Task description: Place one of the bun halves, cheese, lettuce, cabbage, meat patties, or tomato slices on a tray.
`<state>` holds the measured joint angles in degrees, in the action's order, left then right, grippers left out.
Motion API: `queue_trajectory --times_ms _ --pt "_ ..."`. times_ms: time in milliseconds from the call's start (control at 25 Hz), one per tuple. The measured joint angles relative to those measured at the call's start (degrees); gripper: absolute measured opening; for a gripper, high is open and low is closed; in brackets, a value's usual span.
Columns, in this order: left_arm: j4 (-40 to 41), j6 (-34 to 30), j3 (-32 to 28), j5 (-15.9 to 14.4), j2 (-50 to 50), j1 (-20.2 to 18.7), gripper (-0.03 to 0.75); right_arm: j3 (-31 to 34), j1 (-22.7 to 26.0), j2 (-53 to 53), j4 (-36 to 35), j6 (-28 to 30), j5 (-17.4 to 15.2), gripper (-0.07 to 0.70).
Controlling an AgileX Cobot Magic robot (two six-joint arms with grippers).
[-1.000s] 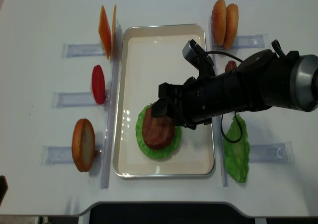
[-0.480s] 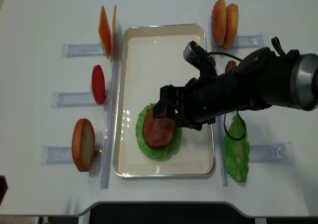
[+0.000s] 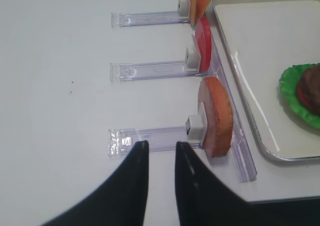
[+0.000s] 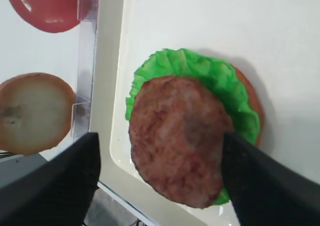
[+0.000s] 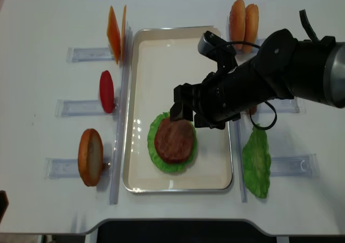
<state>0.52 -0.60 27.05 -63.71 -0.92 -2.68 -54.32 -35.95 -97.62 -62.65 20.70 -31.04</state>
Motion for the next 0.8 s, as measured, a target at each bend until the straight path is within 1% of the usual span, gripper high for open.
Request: queue_trajectory --times_ms 80,240,400,480,640,680,800 --pt "0.00 0.00 0.00 0.00 0.00 0.00 0.139 -0.45 0.00 0.85 2.86 -3.04 -0.64 0.486" --pt "0.00 0.00 0.00 0.00 0.00 0.00 0.139 -2.20 0.00 2.55 9.14 -8.73 -0.77 0.486" --pt "0.00 0.00 0.00 0.00 0.00 0.00 0.139 -5.66 0.00 3.98 18.01 -16.53 -2.93 0.486" --pt "0.00 0.00 0.00 0.00 0.00 0.00 0.139 -7.74 0.00 4.40 23.24 -20.70 -4.82 0.486" --pt "0.00 0.00 0.00 0.00 0.00 0.00 0.139 -12.38 0.00 5.04 31.82 -27.63 -10.28 0.486" --pt "0.00 0.00 0.00 0.00 0.00 0.00 0.139 -13.43 0.00 5.24 33.76 -29.04 -11.64 0.486" --pt "0.00 0.00 0.00 0.00 0.00 0.00 0.139 -16.53 0.06 5.80 39.09 -30.61 -16.41 0.486"
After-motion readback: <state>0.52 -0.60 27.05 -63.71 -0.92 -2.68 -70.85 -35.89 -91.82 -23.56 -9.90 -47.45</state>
